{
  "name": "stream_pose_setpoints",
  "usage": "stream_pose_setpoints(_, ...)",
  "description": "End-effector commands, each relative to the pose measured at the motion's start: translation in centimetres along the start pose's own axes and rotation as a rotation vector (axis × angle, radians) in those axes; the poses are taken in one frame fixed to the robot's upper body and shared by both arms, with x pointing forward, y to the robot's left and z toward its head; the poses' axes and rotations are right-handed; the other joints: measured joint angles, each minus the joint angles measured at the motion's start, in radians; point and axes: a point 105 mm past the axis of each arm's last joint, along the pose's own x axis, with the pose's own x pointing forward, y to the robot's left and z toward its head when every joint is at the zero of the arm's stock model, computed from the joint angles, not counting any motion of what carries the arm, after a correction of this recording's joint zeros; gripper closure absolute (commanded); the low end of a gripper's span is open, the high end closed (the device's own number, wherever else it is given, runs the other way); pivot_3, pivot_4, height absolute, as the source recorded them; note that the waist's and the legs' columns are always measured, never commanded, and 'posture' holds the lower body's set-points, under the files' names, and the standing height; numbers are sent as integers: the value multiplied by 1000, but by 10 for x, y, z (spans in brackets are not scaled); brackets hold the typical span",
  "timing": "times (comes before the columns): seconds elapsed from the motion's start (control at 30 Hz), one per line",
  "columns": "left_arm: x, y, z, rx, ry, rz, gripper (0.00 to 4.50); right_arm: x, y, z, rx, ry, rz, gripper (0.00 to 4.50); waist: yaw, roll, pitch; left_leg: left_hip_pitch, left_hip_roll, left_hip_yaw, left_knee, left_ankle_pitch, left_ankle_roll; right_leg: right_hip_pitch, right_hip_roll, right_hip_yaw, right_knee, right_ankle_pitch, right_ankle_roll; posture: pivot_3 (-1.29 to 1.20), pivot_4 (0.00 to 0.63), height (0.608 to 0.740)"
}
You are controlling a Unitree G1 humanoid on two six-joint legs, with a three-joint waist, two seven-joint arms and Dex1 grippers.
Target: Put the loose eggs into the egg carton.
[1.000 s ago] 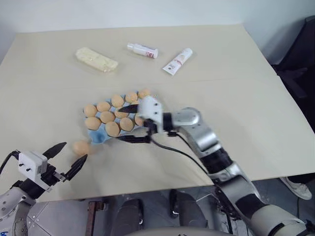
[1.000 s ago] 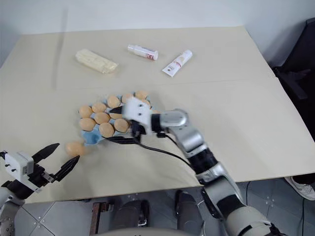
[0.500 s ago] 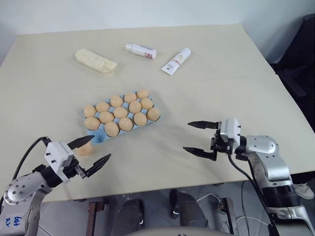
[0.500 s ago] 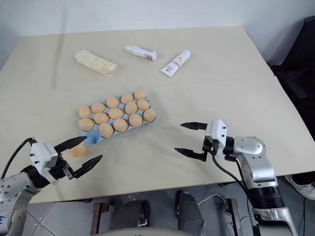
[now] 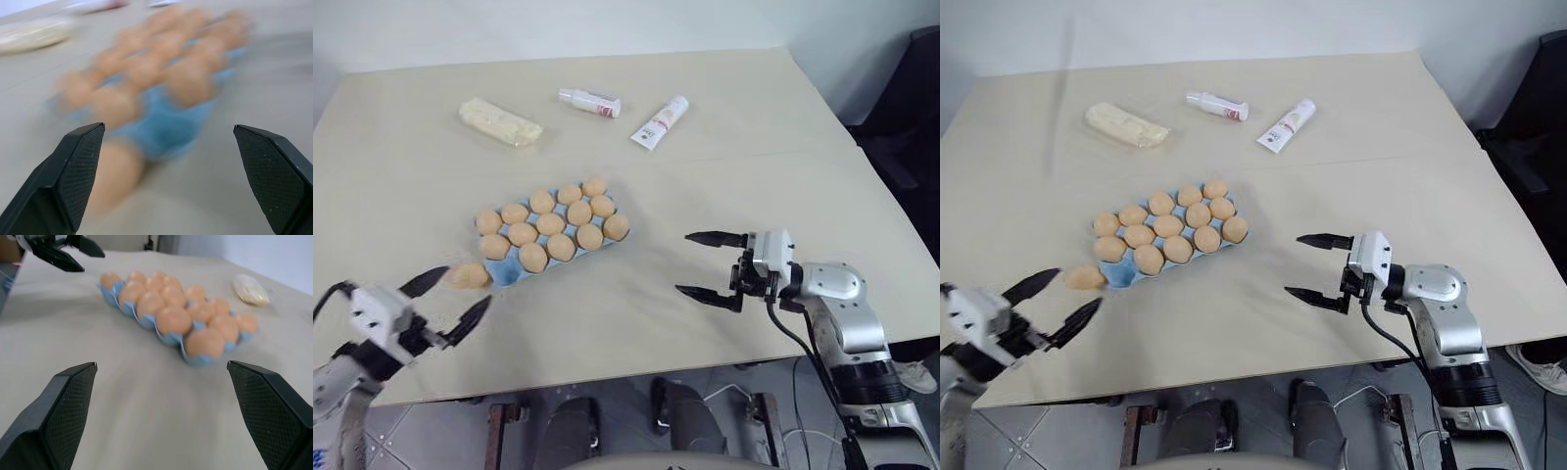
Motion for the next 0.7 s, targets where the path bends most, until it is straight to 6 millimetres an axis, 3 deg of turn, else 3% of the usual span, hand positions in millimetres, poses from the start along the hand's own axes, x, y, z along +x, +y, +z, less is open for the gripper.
stream_pose_setpoints(0.03, -19, 14, -1, 6, -3, 108, 0, 13, 5, 18, -29, -67, 71, 33, 6, 0, 0, 0, 0, -1, 0, 0, 0, 0, -1, -1, -1, 0, 0, 0, 150, 740)
stream_pose_setpoints(0.17, -16, 17, -12, -13, 17, 121, 0, 19, 7, 17, -29, -70, 108, 33, 18, 0, 0, -1, -1, -1, 0, -3, -2, 1, -2, -1, -2, 0, 0, 0, 150, 740)
stream_pose_setpoints(0.37, 22, 14, -14, -24, -12, 27, 0, 18, 9, 11, -34, -40, 118, 33, 25, 0, 0, -1, -1, -1, 0, -2, -2, 1, -2, -2, -2, 0, 0, 0, 150, 740)
stream_pose_setpoints(0.7, 75, 41, -3, -18, -87, 54, 0, 12, 11, 8, -28, -22, 61, 33, 20, -1, 0, 1, -1, 5, 0, 2, -3, 0, -1, -8, 2, 1, 2, 0, 150, 740)
